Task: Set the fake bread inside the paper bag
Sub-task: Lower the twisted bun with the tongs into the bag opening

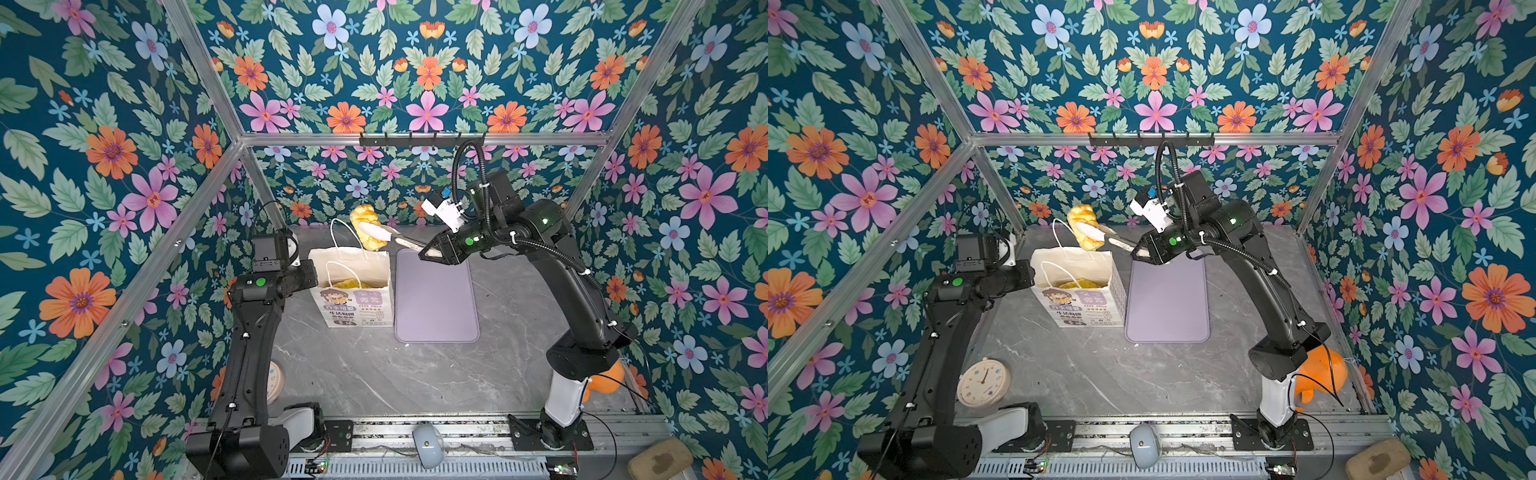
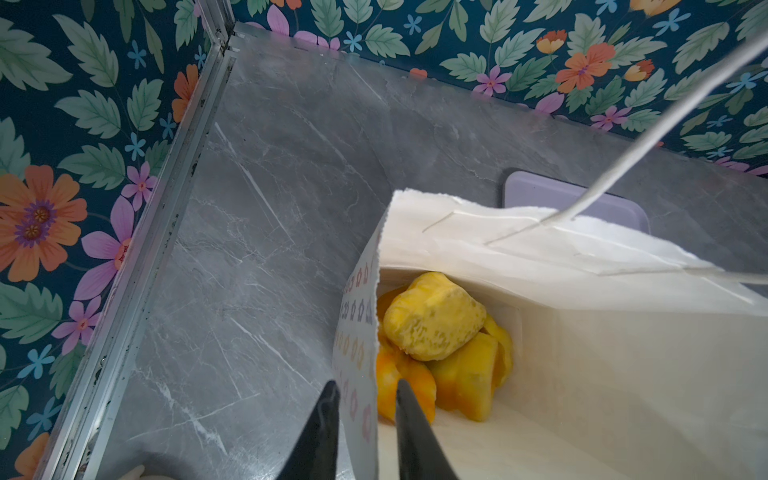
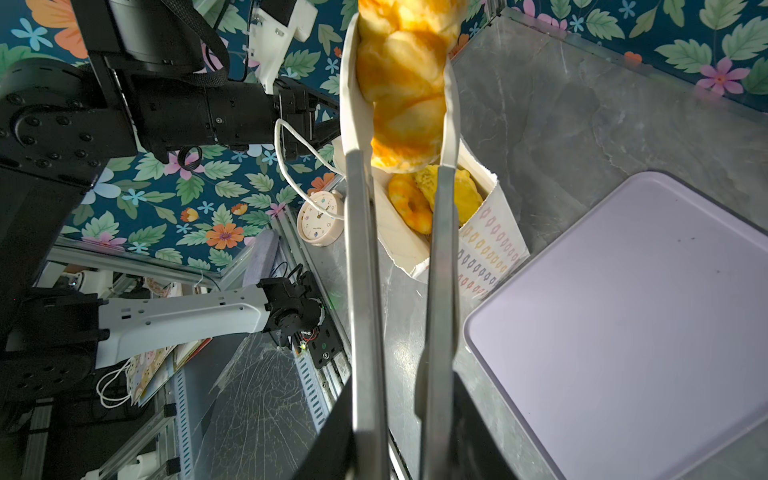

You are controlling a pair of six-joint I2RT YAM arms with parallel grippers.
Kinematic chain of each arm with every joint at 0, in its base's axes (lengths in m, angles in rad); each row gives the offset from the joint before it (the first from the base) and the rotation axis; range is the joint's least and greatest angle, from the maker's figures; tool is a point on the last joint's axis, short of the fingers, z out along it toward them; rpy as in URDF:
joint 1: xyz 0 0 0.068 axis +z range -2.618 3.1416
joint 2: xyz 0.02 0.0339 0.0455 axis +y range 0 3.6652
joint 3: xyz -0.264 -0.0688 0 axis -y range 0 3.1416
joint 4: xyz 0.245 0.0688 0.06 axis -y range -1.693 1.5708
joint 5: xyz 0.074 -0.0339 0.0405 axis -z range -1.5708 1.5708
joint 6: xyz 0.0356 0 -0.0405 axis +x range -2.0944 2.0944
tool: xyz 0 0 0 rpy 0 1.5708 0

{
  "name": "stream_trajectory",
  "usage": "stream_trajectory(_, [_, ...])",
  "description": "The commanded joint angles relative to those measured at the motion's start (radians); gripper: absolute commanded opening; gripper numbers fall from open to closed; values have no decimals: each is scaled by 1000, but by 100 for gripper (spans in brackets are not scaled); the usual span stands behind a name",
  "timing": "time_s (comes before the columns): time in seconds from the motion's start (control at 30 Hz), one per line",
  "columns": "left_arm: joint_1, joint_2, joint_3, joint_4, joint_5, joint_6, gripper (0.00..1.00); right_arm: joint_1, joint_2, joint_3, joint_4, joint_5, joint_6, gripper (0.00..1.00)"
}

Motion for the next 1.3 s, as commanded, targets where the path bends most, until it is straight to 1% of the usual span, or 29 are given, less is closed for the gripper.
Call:
stream_trajectory(0.0, [1, -5, 3, -10, 14, 5, 26, 5, 9, 1, 53, -60, -40, 16])
stream_trajectory(0.13, [2, -4, 0, -10, 35, 5, 26, 7, 30, -2, 59, -87, -64, 16])
stream_trajectory(0.2, [2, -6, 0, -11, 35, 5, 26, 9, 40, -5, 53, -94, -102, 16])
stream_trajectory(0.37, [2, -10, 3, -11, 54, 3, 26, 35, 53, -41, 40, -72, -279, 17])
stream_trajectory(0.47, [2, -8, 6, -10, 74, 3, 26, 39, 74, -32, 39, -44, -349, 17])
stream_trajectory(0.63, [2, -10, 9, -11, 70, 3, 26, 45, 116, -15, -1, -8, -449, 17])
stream_trajectory(0.83, [2, -4, 9, -11, 83, -1, 26, 48, 141, -19, -13, 24, -518, 17])
stream_trajectory(1.27, [2, -9, -3, -11, 96, -10, 26, 62, 92, -125, 44, 146, -626, 17])
